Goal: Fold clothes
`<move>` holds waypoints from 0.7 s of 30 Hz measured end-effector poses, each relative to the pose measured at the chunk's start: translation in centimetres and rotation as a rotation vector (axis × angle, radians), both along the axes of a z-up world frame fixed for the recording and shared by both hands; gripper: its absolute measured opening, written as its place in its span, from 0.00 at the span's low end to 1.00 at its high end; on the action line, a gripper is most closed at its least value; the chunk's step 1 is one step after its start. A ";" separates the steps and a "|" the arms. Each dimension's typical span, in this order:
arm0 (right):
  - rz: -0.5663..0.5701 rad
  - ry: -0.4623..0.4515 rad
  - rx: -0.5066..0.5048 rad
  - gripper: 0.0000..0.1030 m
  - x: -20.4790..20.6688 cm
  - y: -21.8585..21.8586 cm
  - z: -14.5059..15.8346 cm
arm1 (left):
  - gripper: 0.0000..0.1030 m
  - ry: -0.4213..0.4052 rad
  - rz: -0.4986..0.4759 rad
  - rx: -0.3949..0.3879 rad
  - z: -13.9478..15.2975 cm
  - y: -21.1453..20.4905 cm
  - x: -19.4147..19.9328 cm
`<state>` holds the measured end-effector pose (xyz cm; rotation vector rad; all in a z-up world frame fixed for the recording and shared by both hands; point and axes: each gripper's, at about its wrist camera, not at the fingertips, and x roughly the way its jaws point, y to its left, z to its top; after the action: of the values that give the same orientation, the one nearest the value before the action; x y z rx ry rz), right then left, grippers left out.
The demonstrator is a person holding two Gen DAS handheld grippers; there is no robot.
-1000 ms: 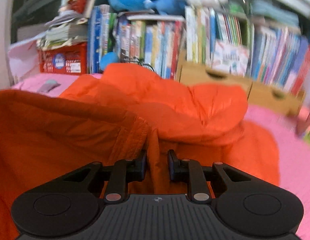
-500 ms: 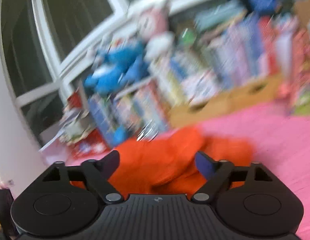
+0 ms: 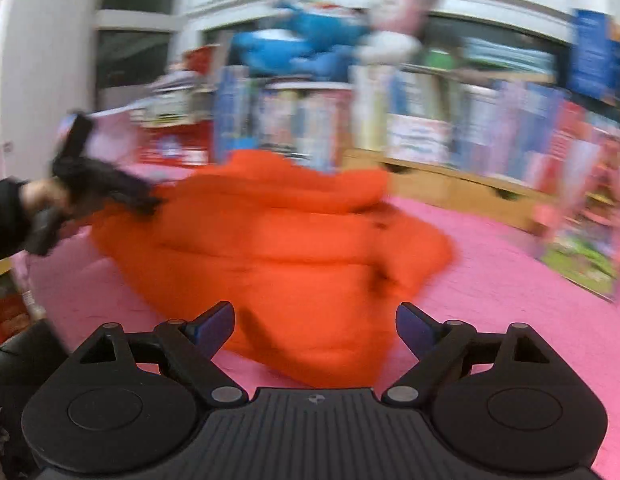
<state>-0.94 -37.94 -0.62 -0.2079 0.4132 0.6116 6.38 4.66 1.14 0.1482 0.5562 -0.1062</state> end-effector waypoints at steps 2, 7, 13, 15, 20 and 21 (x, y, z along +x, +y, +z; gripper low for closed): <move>-0.025 -0.027 -0.026 0.81 1.0 1.8 -0.2 | 1.00 -0.049 0.010 0.014 1.1 0.2 -0.4; -0.139 0.023 0.032 0.39 5.6 3.1 -0.4 | 1.00 -0.104 -0.054 -0.048 3.3 2.5 -2.4; -0.352 0.203 0.076 0.44 10.8 2.2 -3.3 | 1.00 -0.031 -0.060 -0.108 1.4 5.0 -2.1; -0.381 0.239 0.114 0.45 11.0 1.8 -4.5 | 1.00 -0.007 -0.056 -0.116 0.5 5.2 -1.9; -0.348 0.189 0.157 0.49 9.5 1.4 -4.3 | 1.00 -0.018 -0.043 -0.137 -0.3 5.6 -0.7; -0.330 0.178 0.184 0.55 9.3 1.2 -4.0 | 1.00 -0.021 -0.025 -0.138 -0.5 5.6 -0.3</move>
<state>8.37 -36.77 -4.61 0.0909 0.5463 0.3407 6.13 10.27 0.63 0.0222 0.5244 -0.1662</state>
